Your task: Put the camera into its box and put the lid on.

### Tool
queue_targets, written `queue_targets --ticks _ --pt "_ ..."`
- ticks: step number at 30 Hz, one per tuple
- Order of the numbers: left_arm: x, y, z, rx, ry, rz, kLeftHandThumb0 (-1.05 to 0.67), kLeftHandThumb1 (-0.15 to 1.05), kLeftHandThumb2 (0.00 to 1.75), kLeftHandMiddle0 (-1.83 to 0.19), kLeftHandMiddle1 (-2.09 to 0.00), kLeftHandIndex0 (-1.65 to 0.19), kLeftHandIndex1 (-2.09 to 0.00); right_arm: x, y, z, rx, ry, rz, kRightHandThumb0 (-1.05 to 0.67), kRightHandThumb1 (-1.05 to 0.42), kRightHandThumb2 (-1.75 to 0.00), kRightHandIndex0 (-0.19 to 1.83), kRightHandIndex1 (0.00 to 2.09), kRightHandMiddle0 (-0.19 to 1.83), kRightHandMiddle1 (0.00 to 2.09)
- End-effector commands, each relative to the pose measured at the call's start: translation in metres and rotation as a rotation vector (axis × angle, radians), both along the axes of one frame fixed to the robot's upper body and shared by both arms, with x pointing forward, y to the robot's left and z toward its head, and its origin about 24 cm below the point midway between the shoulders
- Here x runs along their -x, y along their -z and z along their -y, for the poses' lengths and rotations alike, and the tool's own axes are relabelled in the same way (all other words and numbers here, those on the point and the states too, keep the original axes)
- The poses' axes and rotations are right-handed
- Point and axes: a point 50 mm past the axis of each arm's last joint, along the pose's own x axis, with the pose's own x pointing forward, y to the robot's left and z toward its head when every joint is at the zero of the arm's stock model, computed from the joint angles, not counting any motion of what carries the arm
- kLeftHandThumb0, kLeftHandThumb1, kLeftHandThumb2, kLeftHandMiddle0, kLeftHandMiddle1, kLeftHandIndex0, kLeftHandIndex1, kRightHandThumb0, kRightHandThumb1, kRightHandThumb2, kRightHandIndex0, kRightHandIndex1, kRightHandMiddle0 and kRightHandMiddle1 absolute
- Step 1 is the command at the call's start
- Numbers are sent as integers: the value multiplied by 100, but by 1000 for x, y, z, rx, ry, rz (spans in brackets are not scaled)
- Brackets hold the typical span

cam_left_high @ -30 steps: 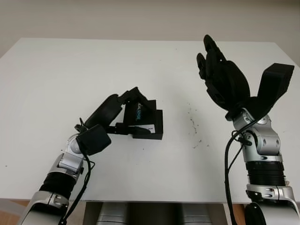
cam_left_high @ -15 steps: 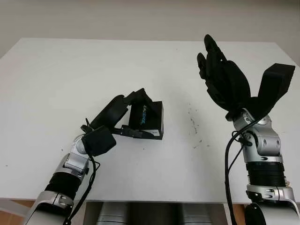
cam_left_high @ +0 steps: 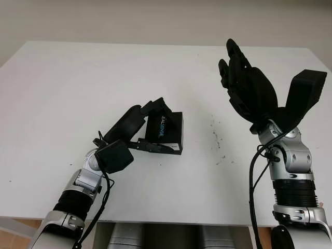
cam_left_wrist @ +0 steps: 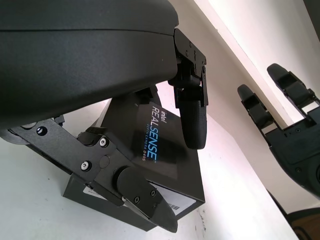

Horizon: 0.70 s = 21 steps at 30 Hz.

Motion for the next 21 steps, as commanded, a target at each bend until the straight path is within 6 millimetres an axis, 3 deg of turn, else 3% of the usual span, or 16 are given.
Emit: queue_targets --ticks 1,21 --pt "-1 -7 8 -2 14 27 -10 97 5 -26 -155 -25 -147 2 -3 2 -1 2 13 -77 -105 -70 -19 0 -19 0" --pt "-13 -27 13 -43 -74 82 -8 96 5 -29 -160 -27 -147 3 2 -1 21 7 11 -80 -105 -68 -19 0 -19 0"
